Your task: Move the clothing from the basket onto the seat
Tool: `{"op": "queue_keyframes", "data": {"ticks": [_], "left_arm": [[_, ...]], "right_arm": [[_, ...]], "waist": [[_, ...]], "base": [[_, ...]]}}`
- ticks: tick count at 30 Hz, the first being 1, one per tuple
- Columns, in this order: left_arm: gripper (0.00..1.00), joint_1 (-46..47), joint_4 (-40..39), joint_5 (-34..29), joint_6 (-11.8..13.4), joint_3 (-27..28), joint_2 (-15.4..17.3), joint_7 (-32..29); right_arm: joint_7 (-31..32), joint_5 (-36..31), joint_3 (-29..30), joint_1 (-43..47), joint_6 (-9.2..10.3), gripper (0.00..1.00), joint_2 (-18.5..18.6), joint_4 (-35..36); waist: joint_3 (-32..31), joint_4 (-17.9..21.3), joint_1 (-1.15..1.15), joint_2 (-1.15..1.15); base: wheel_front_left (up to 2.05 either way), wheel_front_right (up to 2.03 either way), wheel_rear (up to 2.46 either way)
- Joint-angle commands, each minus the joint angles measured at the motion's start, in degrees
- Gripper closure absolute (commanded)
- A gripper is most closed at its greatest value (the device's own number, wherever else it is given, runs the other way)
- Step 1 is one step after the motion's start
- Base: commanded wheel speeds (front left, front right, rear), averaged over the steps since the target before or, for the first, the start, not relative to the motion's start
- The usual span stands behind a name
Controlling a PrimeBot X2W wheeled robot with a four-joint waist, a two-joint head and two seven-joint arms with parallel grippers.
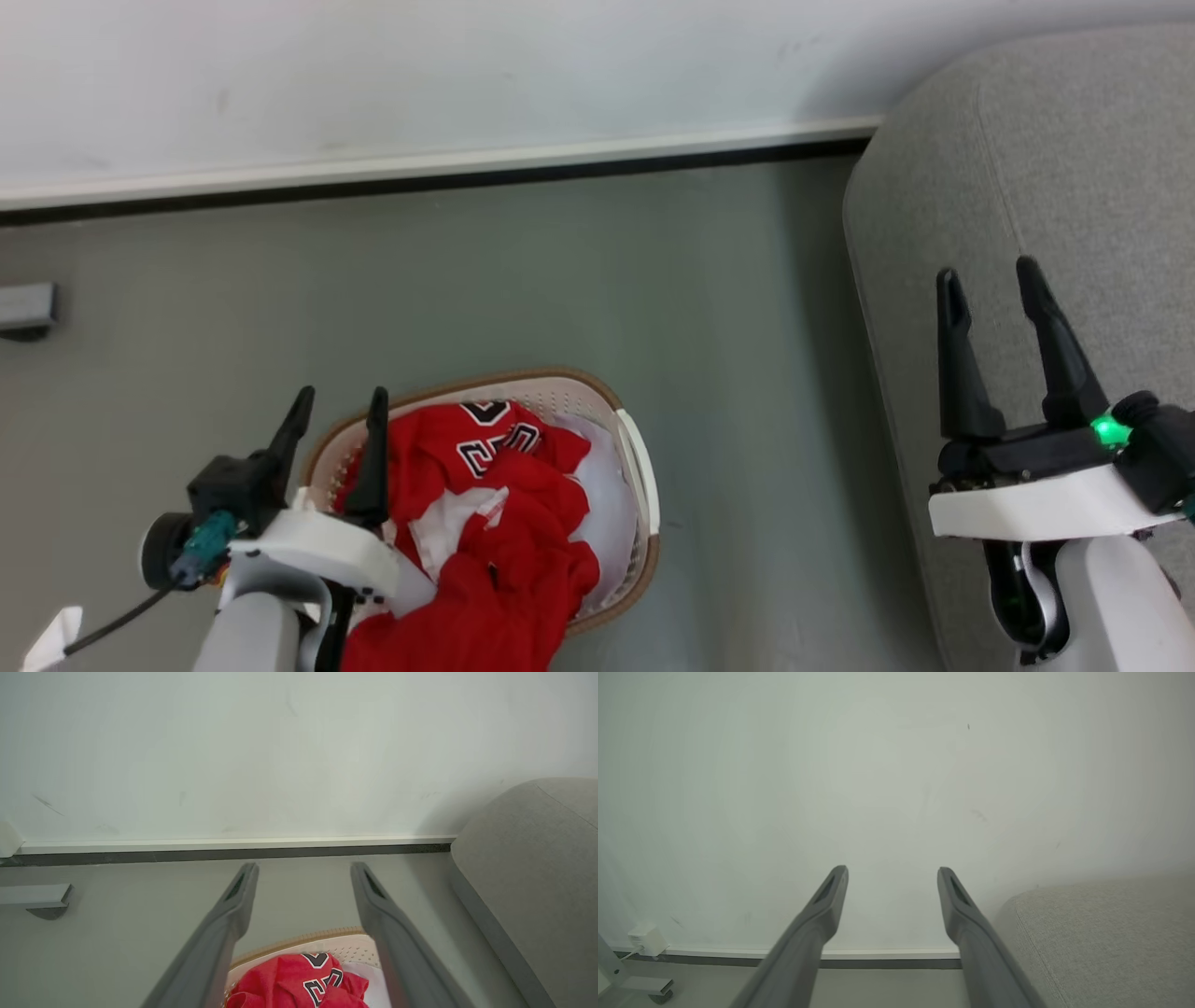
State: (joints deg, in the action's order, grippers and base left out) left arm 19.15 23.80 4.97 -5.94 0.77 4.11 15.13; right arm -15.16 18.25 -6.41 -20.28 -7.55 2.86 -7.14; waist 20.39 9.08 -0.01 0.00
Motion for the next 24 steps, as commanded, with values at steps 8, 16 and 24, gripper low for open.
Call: {"op": "queue_keyframes", "data": {"ticks": [8, 16, 24], "left_arm": [[0.00, 7.8, 13.0, 1.1, -0.9, -1.9, 2.9, -0.3], [0.00, 15.4, 24.9, 3.2, -1.5, -4.3, 5.4, -3.3], [0.00, 21.2, 34.1, 4.7, -1.6, -7.5, 7.9, -6.6]], "right_arm": [[0.0, 1.2, 0.9, -2.9, 0.12, 0.00, 0.0, 2.6], [0.0, 2.8, 0.6, -4.9, 0.12, 0.00, 0.0, 4.8], [0.0, 4.4, 1.0, -6.0, 0.12, 0.00, 0.0, 6.3]], "waist": [[7.3, 3.9, 0.01, 0.00], [13.2, 7.3, 0.01, 0.00], [18.0, 9.8, 0.01, 0.00]], "base": [[0.00, 0.00, 0.00], [0.00, 0.00, 0.00], [0.00, 0.00, 0.00]]}}
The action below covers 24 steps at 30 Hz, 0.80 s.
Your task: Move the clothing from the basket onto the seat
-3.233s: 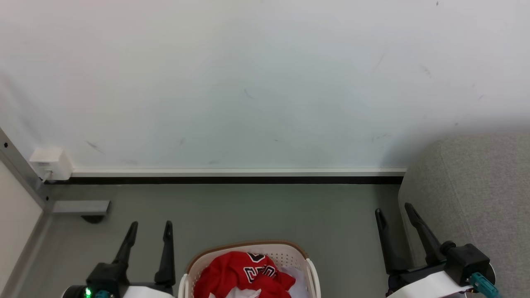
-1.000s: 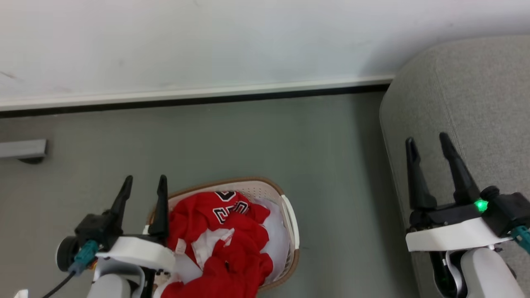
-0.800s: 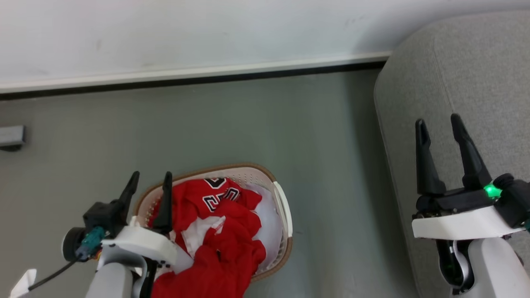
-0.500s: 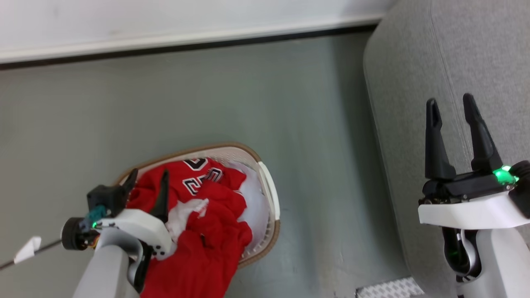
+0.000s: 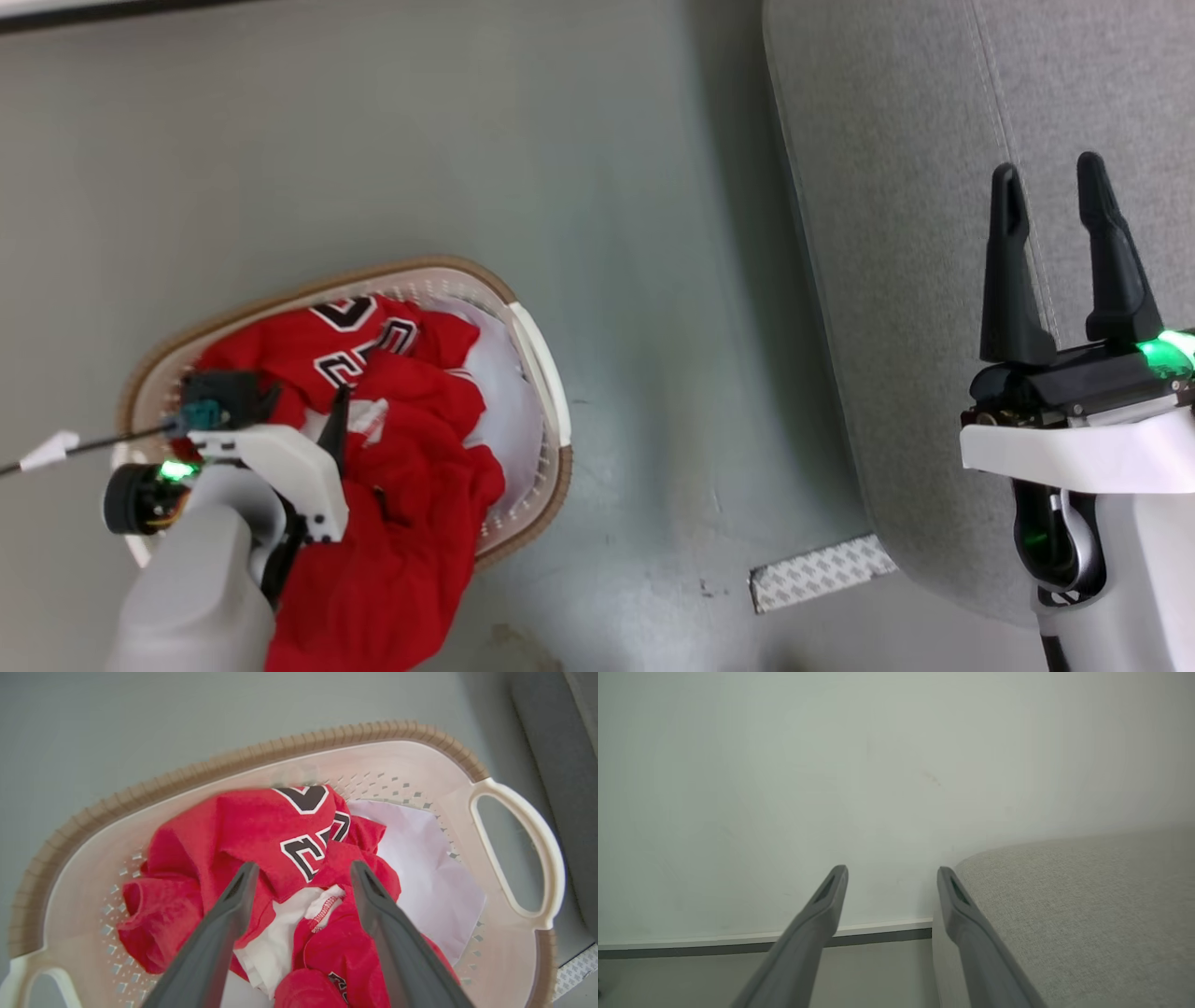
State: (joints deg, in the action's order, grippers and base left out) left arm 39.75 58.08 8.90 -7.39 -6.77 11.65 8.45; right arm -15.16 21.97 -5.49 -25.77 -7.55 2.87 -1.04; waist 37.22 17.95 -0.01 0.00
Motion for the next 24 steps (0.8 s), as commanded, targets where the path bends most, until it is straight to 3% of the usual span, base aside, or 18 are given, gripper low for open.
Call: {"op": "queue_keyframes", "data": {"ticks": [1, 17, 22, 23, 24], "left_arm": [[0.00, 1.3, 0.9, 1.1, -0.1, -0.2, 0.8, -0.4], [0.00, 12.9, 11.7, 2.7, 0.0, -4.0, 6.4, -6.2], [0.00, 14.8, 13.0, 3.0, 0.0, -4.6, 6.4, -6.6], [0.33, 15.0, 13.2, 3.1, 0.0, -4.7, 6.2, -6.7], [0.58, 15.2, 13.3, 3.2, 0.1, -4.8, 6.1, -6.7]], "right_arm": [[0.0, 0.8, 0.3, -0.8, 0.12, 0.00, 0.0, 0.3], [0.0, 4.1, -0.2, -2.8, 0.12, 0.00, 0.0, 2.7], [0.0, 4.6, -0.5, -2.4, 0.12, 0.00, 0.0, 2.7], [0.0, 4.7, -0.6, -2.3, 0.12, 0.00, 0.0, 2.7], [0.0, 4.8, -0.6, -2.3, 0.12, 0.00, 0.0, 2.6]], "waist": [[1.8, 1.2, 0.01, 0.00], [10.5, 6.5, 0.01, 0.00], [11.4, 7.1, 0.01, 0.00], [11.5, 7.2, 0.01, 0.00], [11.5, 7.2, 0.01, 0.00]], "base": [[0.00, 0.00, 0.00], [0.00, 0.00, 0.00], [0.00, 0.00, 0.00], [0.00, 0.00, 0.00], [0.00, 0.00, 0.00]]}}
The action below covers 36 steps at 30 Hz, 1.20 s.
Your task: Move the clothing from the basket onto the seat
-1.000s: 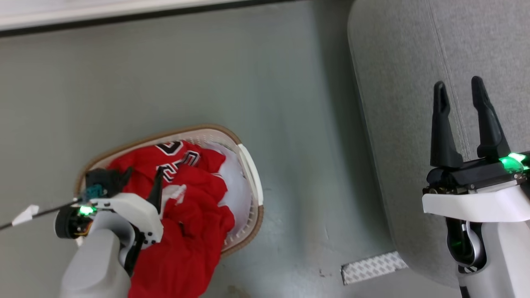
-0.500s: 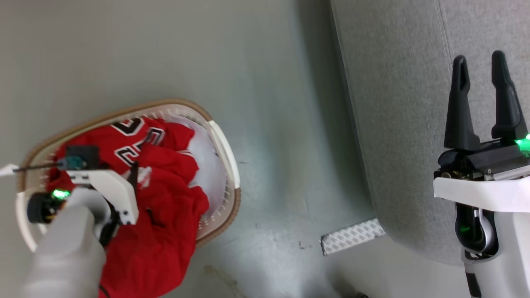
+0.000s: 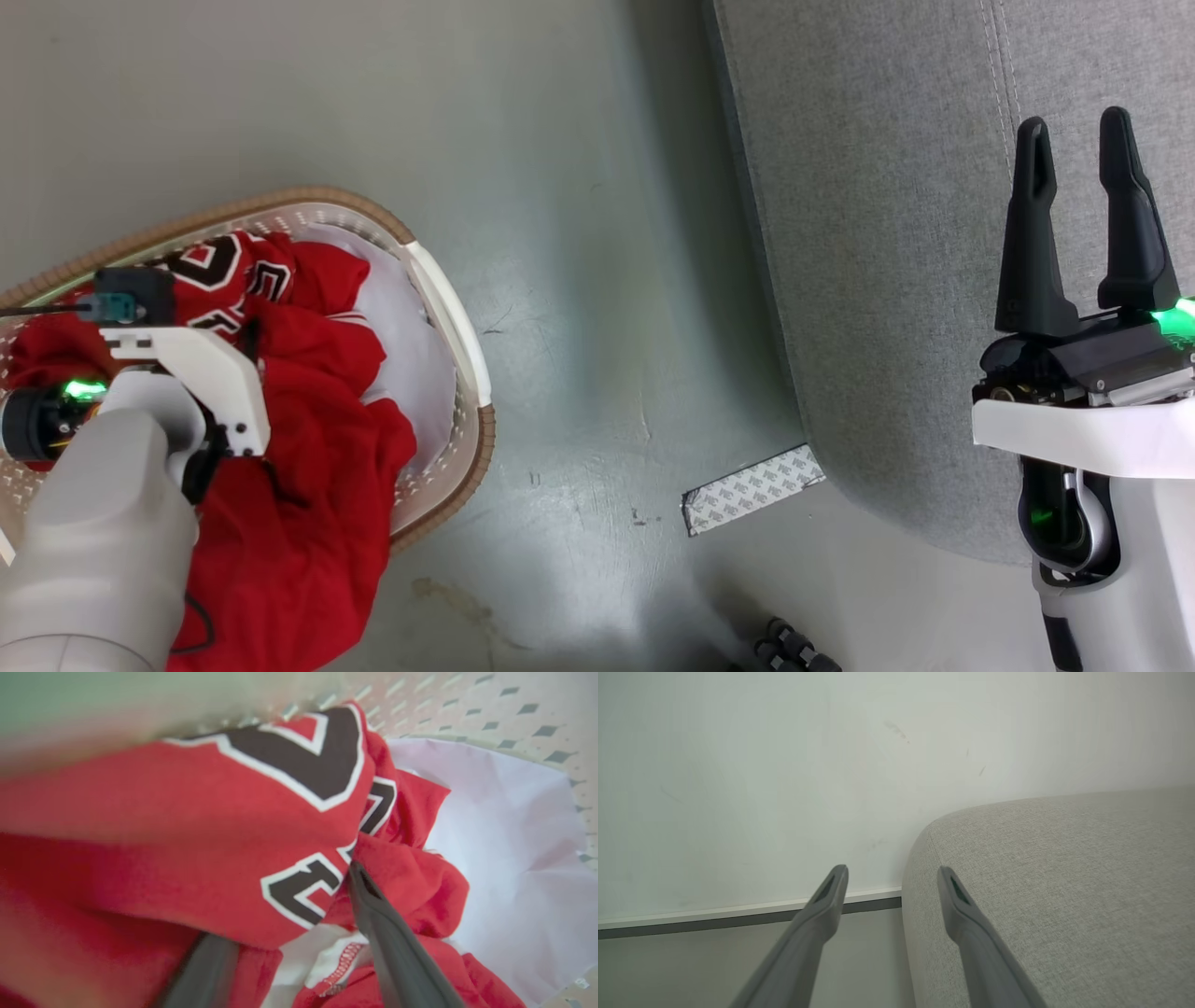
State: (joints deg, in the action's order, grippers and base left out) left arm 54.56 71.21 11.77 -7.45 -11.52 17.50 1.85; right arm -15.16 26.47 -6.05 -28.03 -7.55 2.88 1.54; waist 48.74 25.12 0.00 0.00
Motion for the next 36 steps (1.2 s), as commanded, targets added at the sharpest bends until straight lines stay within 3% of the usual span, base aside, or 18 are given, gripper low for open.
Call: {"op": "queue_keyframes", "data": {"ticks": [1, 13, 24, 29, 36], "left_arm": [[1.00, 0.6, 0.3, 0.4, 0.2, -0.1, 0.1, -0.1], [1.00, -2.0, 1.5, 2.3, 0.0, -1.7, -2.8, 2.9], [1.00, -11.1, -1.6, 8.6, -0.1, -7.1, -10.2, 8.8], [1.00, -15.0, -5.4, 12.0, -0.1, -12.0, -10.9, 10.8], [1.00, -19.1, -12.6, 17.0, 0.0, -18.9, -9.4, 12.6]], "right_arm": [[0.0, 0.3, 0.0, -0.1, 0.12, 0.00, 0.0, -0.1], [0.0, -1.2, 0.0, -0.5, 0.12, 0.00, 0.0, -2.0], [0.0, -5.9, 0.9, 2.0, 0.12, 0.00, 0.1, -5.4], [0.0, -7.9, 0.9, 3.7, 0.12, 0.00, 0.1, -6.8], [0.0, -8.9, 1.1, 6.8, 0.12, 0.00, 0.4, -8.6]], "waist": [[0.0, 0.0, 0.00, 0.00], [-5.1, -2.2, 0.00, 0.00], [-20.4, -8.0, 0.00, 0.00], [-26.9, -10.7, 0.00, 0.00], [-34.3, -14.0, 0.00, 0.00]], "base": [[0.00, 0.00, 0.00], [0.00, 0.00, 0.00], [0.00, 0.00, 0.00], [0.00, 0.00, 0.00], [0.00, 0.00, 0.00]]}}
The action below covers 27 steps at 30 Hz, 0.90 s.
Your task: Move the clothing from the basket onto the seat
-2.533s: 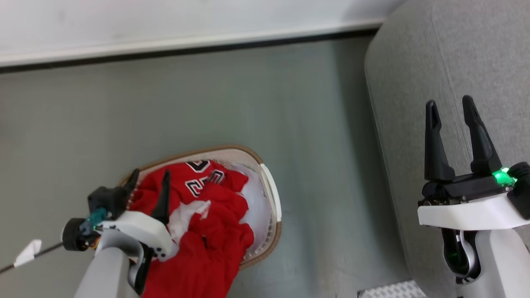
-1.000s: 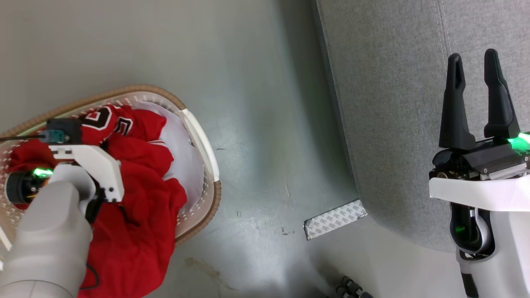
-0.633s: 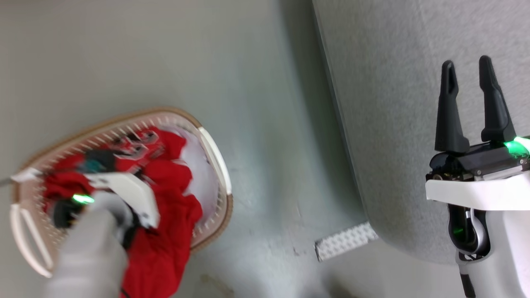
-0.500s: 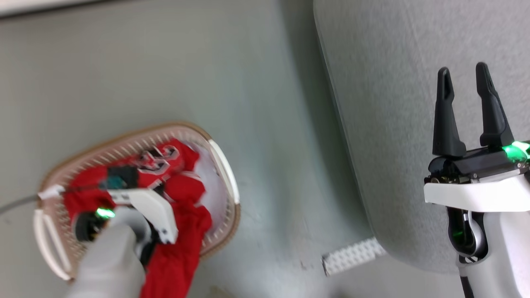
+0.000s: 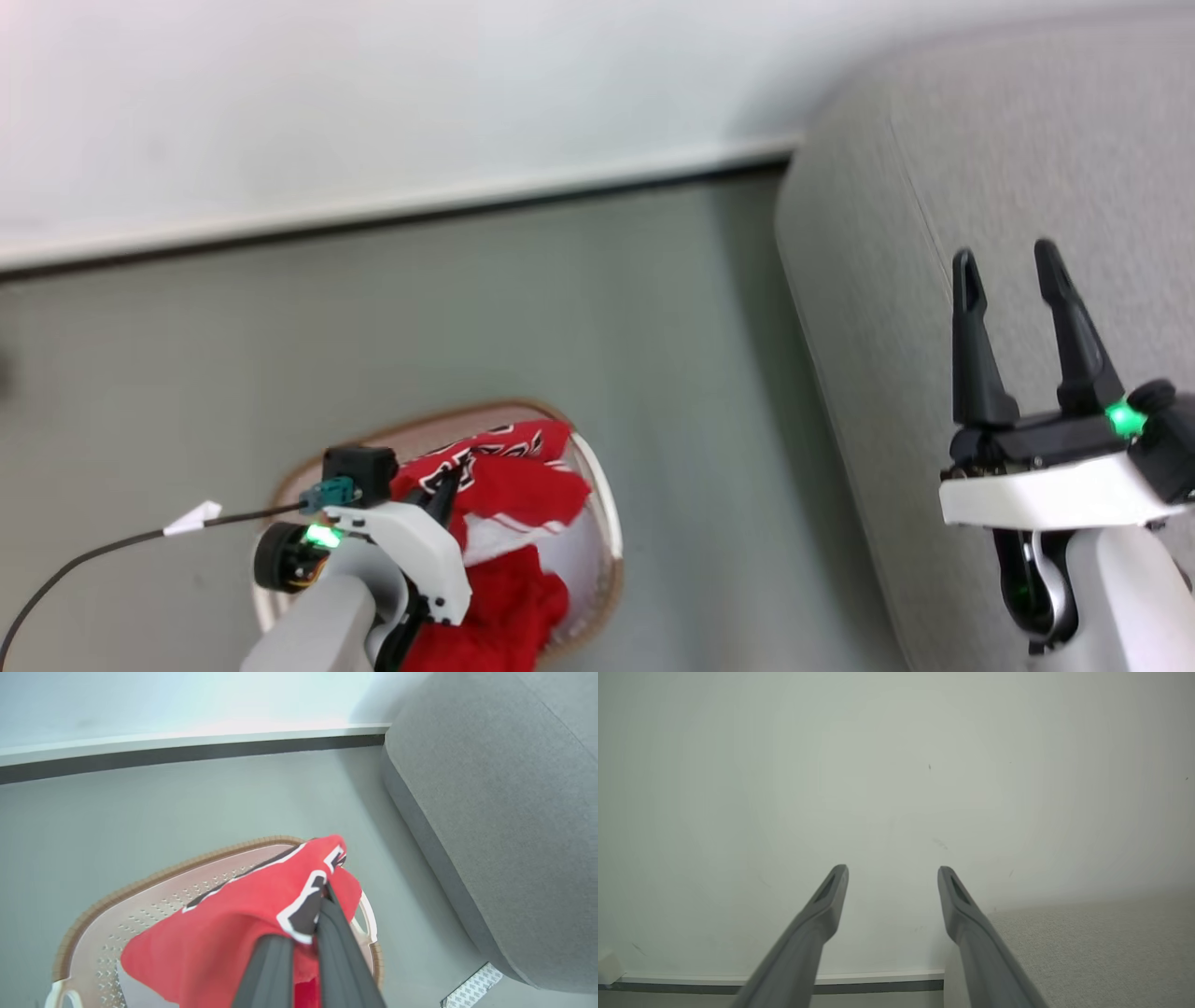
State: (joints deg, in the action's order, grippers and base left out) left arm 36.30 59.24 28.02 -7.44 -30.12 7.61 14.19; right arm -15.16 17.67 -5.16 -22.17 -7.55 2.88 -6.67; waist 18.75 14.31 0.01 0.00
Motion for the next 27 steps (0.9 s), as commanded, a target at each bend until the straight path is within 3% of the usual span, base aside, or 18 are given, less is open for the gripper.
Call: {"op": "queue_keyframes", "data": {"ticks": [1, 15, 27], "left_arm": [[1.00, -1.0, -1.9, 1.2, 0.0, -1.1, 0.8, 0.5], [1.00, -0.9, -21.0, 4.7, 0.1, -3.1, 5.3, 1.0], [1.00, -0.5, -37.4, 4.4, 3.5, -2.7, 8.3, -3.8]], "right_arm": [[0.0, 0.0, 0.2, 1.4, 0.12, 0.00, 0.5, -0.5], [0.0, 1.7, -1.6, 7.5, 0.12, 0.00, 1.3, -2.9], [0.0, 3.3, -5.7, 10.8, 0.12, 0.00, 1.3, -3.0]], "waist": [[-5.2, -3.6, -0.01, 0.00], [-15.1, -8.1, -0.01, 0.00], [-18.7, -8.8, -0.01, 0.00]], "base": [[0.00, 0.00, 0.00], [0.00, 0.00, 0.00], [0.00, 0.00, 0.00]]}}
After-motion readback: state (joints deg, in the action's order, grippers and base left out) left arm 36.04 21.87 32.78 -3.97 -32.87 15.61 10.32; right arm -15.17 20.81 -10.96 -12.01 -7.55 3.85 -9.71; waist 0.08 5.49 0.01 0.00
